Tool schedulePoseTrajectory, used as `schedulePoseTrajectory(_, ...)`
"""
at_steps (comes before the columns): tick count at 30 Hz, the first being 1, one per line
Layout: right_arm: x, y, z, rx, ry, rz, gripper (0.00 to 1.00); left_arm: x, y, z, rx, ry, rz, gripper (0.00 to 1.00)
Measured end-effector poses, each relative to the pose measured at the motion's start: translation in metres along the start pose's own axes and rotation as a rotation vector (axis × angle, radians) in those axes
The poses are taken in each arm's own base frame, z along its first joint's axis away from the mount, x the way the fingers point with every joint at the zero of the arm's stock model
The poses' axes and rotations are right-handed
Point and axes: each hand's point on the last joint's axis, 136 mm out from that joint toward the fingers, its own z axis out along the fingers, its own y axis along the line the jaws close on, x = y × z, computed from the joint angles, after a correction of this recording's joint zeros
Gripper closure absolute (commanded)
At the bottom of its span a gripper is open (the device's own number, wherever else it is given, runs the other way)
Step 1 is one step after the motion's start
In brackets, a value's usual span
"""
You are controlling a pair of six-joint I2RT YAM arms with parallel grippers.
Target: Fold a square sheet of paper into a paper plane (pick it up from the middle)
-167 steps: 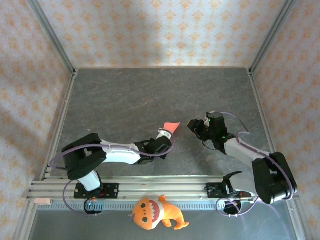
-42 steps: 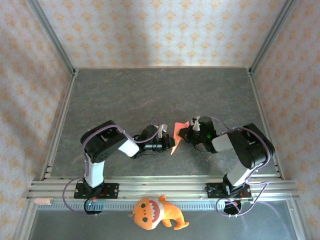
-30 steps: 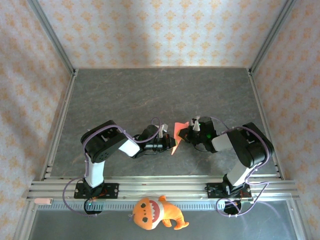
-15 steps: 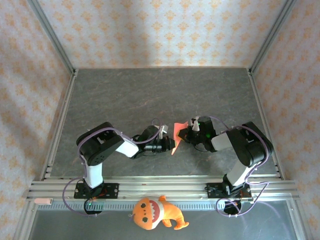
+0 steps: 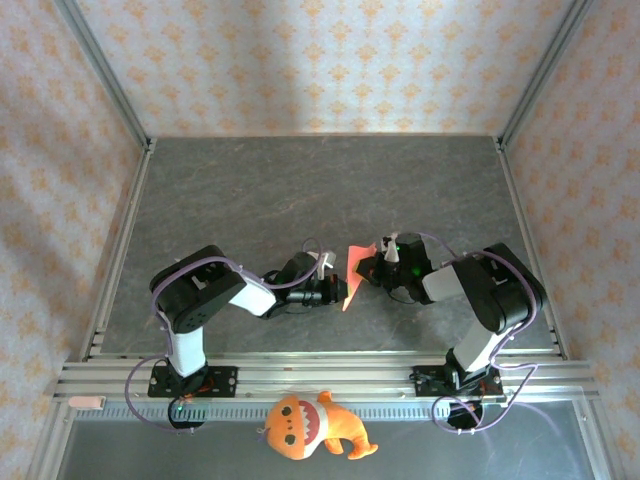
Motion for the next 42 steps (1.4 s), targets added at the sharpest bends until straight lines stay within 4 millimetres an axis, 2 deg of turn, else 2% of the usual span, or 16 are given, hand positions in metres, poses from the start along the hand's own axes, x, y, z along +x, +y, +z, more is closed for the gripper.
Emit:
schedulePoseTrajectory(5,0.0,0.0,0.0,0.002,-0.001,-0.004,0.98,0.009,-0.003,-0.014,-0.019,0.014,0.012,0.74)
schedulePoseTrajectory(7,0.0,0.0,0.0,0.002,-0.001,-0.007,0.98,0.01,-0.005,-0.023,-0.033,0.0,0.022,0.72)
schedulePoseTrajectory(9,0.0,0.0,0.0,0.002,-0.001,-0.007,0.99,0.004,-0.012,-0.033,-0.041,-0.036,0.032,0.75)
schedulePoseTrajectory(12,0.0,0.0,0.0,0.002,-0.001,-0.007,0.99,-0.011,-0.027,-0.047,-0.032,-0.103,0.053,0.86)
schedulePoseTrajectory(15,0.0,0.0,0.0,0.002,-0.001,-0.008,0.99,-0.017,-0.038,-0.051,-0.016,-0.124,0.077,0.92)
schedulePoseTrajectory(17,0.0,0.0,0.0,0.002,-0.001,-0.007,0.99,-0.02,-0.043,-0.046,-0.011,-0.109,0.085,0.96)
schedulePoseTrajectory(23,0.0,0.0,0.0,0.004,0.0,-0.006,0.99,-0.023,-0.054,-0.016,0.021,-0.03,0.098,0.99)
schedulePoseTrajectory(31,0.0,0.0,0.001,0.011,0.007,-0.007,0.99,-0.01,-0.039,0.01,0.012,0.078,0.072,1.0)
schedulePoseTrajectory(34,0.0,0.0,0.001,0.011,0.007,-0.007,0.99,-0.006,-0.028,0.013,-0.011,0.096,0.056,1.0)
schedulePoseTrajectory(42,0.0,0.0,0.001,0.011,0.007,-0.008,0.99,-0.002,-0.02,0.016,-0.024,0.11,0.047,1.0)
